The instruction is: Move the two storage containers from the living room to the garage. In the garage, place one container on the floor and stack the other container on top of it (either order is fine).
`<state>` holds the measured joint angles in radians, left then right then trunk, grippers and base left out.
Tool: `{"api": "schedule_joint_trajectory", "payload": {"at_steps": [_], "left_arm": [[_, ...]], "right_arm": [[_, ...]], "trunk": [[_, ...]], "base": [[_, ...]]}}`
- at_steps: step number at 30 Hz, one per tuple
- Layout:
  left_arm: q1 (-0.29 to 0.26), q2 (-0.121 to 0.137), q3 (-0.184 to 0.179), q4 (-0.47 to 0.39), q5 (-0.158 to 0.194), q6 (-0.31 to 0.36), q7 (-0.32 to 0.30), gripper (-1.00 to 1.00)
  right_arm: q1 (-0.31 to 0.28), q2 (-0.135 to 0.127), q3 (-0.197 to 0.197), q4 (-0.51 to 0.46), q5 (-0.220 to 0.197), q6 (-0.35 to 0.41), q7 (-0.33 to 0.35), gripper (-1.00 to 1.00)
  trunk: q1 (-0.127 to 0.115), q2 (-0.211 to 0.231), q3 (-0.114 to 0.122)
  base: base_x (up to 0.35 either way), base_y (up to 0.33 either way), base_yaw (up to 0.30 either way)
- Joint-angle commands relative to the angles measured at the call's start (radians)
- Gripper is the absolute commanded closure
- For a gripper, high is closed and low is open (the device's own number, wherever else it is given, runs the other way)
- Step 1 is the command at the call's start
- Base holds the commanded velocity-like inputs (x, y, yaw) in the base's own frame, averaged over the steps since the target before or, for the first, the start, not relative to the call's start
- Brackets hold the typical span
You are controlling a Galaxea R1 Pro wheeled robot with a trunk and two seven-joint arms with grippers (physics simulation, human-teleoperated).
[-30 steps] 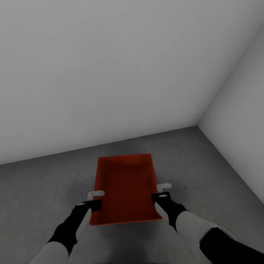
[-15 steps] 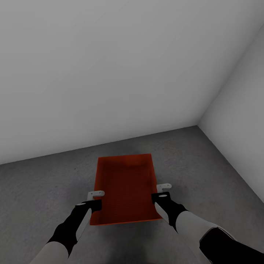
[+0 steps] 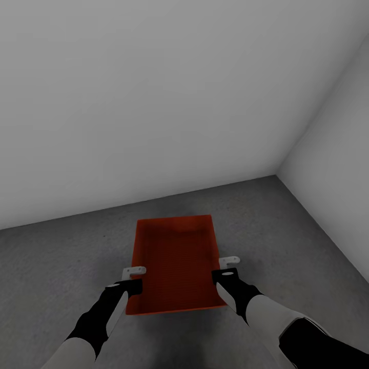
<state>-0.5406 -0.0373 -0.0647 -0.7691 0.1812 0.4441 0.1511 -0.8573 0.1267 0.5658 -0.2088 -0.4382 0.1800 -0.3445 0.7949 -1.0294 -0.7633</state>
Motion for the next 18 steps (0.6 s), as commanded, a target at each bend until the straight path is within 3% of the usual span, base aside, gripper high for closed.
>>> {"api": "schedule_joint_trajectory", "payload": {"at_steps": [1,9,15,18], "left_arm": [[-0.001,0.019,-0.004,-0.004,0.006,0.004,0.014,1.00],[-0.001,0.019,-0.004,-0.004,0.006,0.004,0.013,1.00],[-0.001,0.019,-0.004,-0.004,0.006,0.004,0.014,1.00],[-0.001,0.019,-0.004,-0.004,0.006,0.004,0.014,1.00]], "right_arm": [[0.000,-0.007,0.027,0.026,-0.033,0.006,-0.004,1.00],[0.000,-0.006,0.027,0.029,-0.033,0.005,-0.004,1.00],[0.000,-0.004,0.027,0.042,-0.030,0.004,-0.004,1.00],[0.000,-0.004,0.028,0.043,-0.030,0.004,-0.004,1.00]], "trunk": [[0.004,-0.008,-0.004],[0.035,-0.064,-0.029],[0.035,-0.064,-0.029],[0.046,-0.085,-0.038]], "base": [[0.000,0.000,0.000],[0.000,0.000,0.000],[0.000,0.000,0.000],[0.000,0.000,0.000]]}}
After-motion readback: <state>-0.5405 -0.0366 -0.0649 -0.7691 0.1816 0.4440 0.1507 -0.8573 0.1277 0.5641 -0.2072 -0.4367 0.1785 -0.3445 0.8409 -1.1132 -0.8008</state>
